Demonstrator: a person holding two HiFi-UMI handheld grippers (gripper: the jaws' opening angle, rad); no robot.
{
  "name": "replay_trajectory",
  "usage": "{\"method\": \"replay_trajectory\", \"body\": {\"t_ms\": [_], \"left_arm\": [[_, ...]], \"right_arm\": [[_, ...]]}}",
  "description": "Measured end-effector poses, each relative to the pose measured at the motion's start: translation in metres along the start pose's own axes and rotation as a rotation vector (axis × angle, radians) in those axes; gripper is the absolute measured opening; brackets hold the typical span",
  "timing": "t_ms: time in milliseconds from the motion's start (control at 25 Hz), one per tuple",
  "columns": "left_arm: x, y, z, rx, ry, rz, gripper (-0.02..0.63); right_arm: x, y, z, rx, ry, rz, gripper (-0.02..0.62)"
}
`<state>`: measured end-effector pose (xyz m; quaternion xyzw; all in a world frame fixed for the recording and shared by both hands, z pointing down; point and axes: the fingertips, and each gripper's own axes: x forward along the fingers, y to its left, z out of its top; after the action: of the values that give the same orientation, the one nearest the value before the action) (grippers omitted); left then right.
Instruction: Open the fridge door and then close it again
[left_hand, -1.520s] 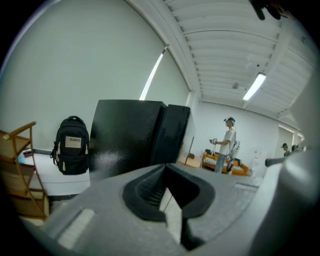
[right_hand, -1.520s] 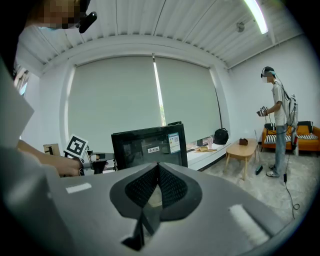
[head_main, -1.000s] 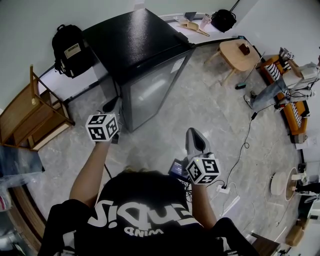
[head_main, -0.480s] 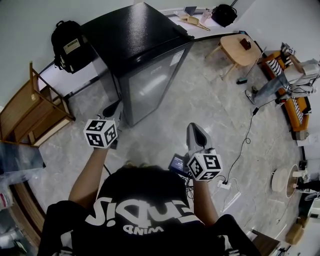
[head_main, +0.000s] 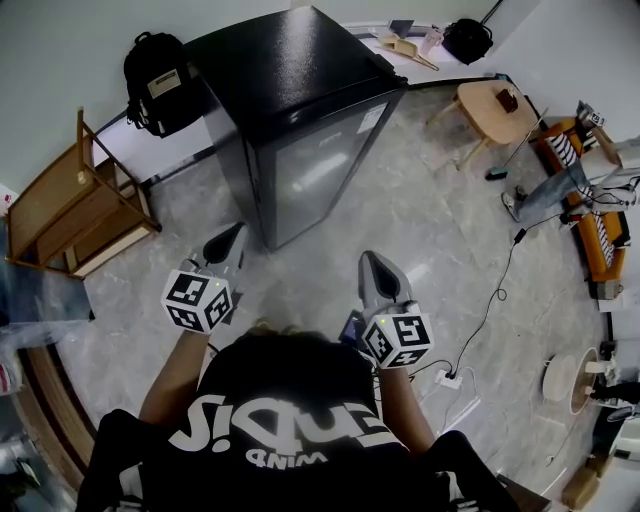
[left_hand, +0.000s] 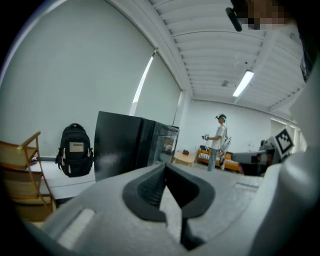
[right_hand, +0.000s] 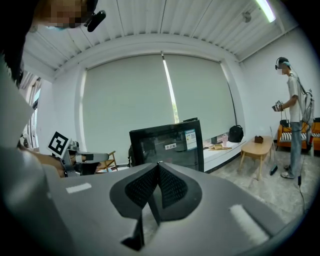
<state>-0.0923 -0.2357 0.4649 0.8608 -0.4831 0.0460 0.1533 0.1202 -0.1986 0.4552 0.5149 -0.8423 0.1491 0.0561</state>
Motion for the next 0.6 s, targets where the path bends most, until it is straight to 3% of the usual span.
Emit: {"method": "replay_trajectory", "body": {"t_ms": [200, 600], "left_arm": [[-0.031, -0.005, -0.004, 0.026, -0.021, 0.031, 0.000], [-0.059, -0.011, 0.001, 0.056, -0.073, 0.070, 0.000]], "right_arm": [[0.004, 0.024, -0.006, -0.012, 0.019, 0.062, -0.002], [0.000, 0.038, -0.003, -0.056, 0.013, 0.098, -0.003]]}}
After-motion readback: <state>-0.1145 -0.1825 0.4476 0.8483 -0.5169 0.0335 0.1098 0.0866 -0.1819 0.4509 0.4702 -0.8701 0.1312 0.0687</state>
